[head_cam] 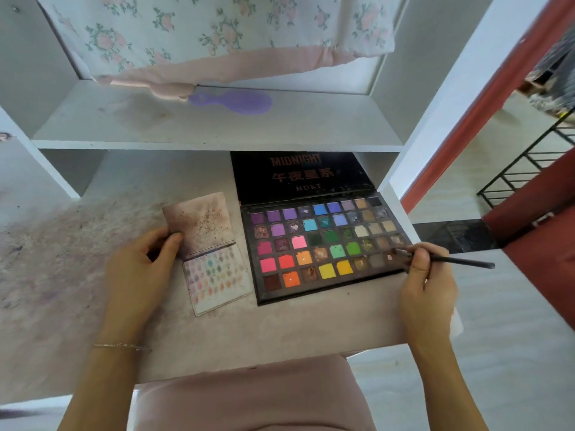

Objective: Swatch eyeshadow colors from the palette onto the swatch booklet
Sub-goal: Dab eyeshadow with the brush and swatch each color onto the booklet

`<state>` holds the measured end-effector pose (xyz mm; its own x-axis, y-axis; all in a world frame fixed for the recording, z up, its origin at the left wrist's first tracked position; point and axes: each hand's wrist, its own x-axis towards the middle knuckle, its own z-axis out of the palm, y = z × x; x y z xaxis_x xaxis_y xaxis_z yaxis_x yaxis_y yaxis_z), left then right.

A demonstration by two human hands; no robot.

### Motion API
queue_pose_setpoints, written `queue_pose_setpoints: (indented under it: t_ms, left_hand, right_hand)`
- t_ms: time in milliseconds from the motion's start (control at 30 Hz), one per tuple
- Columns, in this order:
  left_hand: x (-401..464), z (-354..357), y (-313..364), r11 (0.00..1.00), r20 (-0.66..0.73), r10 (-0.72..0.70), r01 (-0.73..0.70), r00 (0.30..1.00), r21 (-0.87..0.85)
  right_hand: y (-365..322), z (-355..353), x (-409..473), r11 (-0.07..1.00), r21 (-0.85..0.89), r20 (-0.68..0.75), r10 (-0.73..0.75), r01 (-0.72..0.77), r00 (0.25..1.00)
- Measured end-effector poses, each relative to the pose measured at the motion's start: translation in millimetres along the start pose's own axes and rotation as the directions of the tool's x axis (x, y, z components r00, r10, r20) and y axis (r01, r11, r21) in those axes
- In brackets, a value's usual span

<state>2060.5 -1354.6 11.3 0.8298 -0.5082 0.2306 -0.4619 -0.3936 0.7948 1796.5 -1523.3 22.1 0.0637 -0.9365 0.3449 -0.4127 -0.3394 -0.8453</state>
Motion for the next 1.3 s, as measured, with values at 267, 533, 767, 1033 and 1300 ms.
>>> queue_pose_setpoints:
  t_ms: [267, 533, 767, 1033, 1300]
  left_hand:
    - [2.5, 0.1, -4.3, 0.998, 0.031, 0.045, -0.046, 0.999, 0.036]
    - [2.4, 0.4, -3.6, 0.999, 0.030, 0.026, -0.027, 0.999, 0.035]
    - [1.2, -0.5, -0.3, 0.999, 0.020, 0.029, -0.030, 0.999, 0.030]
    - [0.6, -0.6, 1.9, 1.000, 0.023, 0.015, -0.015, 1.000, 0.010]
    - [-0.8, -2.0, 4.6, 0.999, 0.012, 0.027, -0.027, 1.000, 0.032]
  right_hand:
    - [13.4, -7.0, 13.6, 0.993, -0.098, -0.073, 0.053, -0.060, 0.996]
    - [13.9, -4.5, 17.3, 0.986, -0.155, 0.020, 0.060, -0.056, 0.998]
    - [9.6, -4.6, 16.3, 0.984, -0.166, 0.022, 0.067, -0.063, 0.997]
    - [-2.6, 7.2, 4.9, 0.994, -0.088, 0.044, 0.064, -0.060, 0.997]
    - [-41.9, 43.5, -32.9, 0.978, 0.207, 0.268, -0.027, -0.031, 0.963]
